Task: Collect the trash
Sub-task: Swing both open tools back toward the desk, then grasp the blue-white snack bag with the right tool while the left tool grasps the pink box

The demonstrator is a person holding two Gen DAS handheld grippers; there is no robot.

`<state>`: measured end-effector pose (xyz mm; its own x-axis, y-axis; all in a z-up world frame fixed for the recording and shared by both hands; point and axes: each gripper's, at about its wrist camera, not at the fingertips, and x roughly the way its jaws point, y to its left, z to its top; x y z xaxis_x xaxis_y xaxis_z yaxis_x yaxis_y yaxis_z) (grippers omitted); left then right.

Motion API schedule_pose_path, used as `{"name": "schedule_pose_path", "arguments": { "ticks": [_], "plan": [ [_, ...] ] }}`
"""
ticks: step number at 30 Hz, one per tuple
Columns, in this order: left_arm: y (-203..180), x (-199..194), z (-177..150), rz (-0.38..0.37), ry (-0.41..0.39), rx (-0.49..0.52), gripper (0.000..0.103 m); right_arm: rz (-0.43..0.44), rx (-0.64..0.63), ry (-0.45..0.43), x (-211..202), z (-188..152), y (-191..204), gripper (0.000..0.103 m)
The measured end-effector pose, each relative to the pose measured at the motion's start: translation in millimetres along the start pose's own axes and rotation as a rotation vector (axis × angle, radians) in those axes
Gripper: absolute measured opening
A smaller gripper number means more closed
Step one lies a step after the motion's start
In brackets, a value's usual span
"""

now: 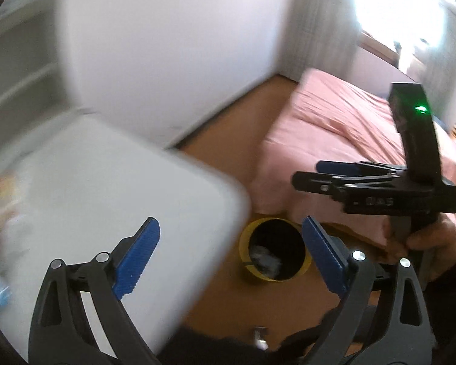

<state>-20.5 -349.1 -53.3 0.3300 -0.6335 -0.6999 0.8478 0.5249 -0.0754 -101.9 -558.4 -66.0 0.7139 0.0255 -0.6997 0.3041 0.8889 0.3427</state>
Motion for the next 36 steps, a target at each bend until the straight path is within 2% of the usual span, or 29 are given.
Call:
{"name": "schedule_pose_path", "arguments": {
  "ticks": [3, 9, 13, 16, 19, 23, 26, 28, 29, 30, 31, 33, 36],
  "plan": [
    [58.9, -43.3, -21.8, 0.137, -0.029, -0.098, 0.092, 0.093, -0.097, 0.024, 21.8, 10.6, 61.0, 0.071],
    [174.1, -124.5, -88.4, 0.395, -0.032, -0.319, 0.092, 0.285, -0.315, 0.106, 75.2, 11.1, 204.3, 0.071],
    [230.5, -167.6, -130.7, 0.503, -0.028, -0.435, 0.092, 0.364, -0.428, 0.153, 99.4, -0.3, 280.4, 0.071],
    [262.3, -194.0, -157.1, 0.543, -0.03, -0.501, 0.092, 0.399, -0.502, 0.183, 115.3, -7.9, 329.8, 0.071],
    [283.4, -210.8, -177.2, 0.573, -0.029, -0.538, 0.092, 0.388, -0.579, 0.19, 130.5, -19.0, 371.4, 0.071],
    [299.7, -217.7, -188.4, 0.565, -0.035, -0.57, 0.092, 0.327, -0.658, 0.177, 149.5, -30.7, 403.8, 0.071],
    [307.5, -207.3, -182.6, 0.56, -0.03, -0.573, 0.092, 0.264, -0.699, 0.157, 163.4, -35.9, 419.8, 0.07],
    [313.3, -205.6, -181.8, 0.557, -0.028, -0.562, 0.092, 0.223, -0.726, 0.145, 168.6, -38.1, 425.7, 0.064],
    [317.2, -203.1, -179.8, 0.558, -0.027, -0.553, 0.092, 0.206, -0.74, 0.138, 170.5, -38.8, 427.7, 0.056],
    [319.7, -199.9, -177.8, 0.559, -0.025, -0.547, 0.092, 0.199, -0.747, 0.141, 172.0, -38.8, 428.0, 0.04],
    [323.4, -195.9, -175.4, 0.557, -0.025, -0.537, 0.092, 0.198, -0.75, 0.147, 172.4, -38.4, 429.0, 0.035],
    [329.9, -188.5, -168.1, 0.553, -0.025, -0.518, 0.092, 0.205, -0.751, 0.138, 168.0, -35.6, 428.5, 0.029],
    [340.7, -174.2, -154.5, 0.547, -0.019, -0.477, 0.092, 0.235, -0.741, 0.122, 155.4, -29.3, 427.5, 0.028]
  ]
}}
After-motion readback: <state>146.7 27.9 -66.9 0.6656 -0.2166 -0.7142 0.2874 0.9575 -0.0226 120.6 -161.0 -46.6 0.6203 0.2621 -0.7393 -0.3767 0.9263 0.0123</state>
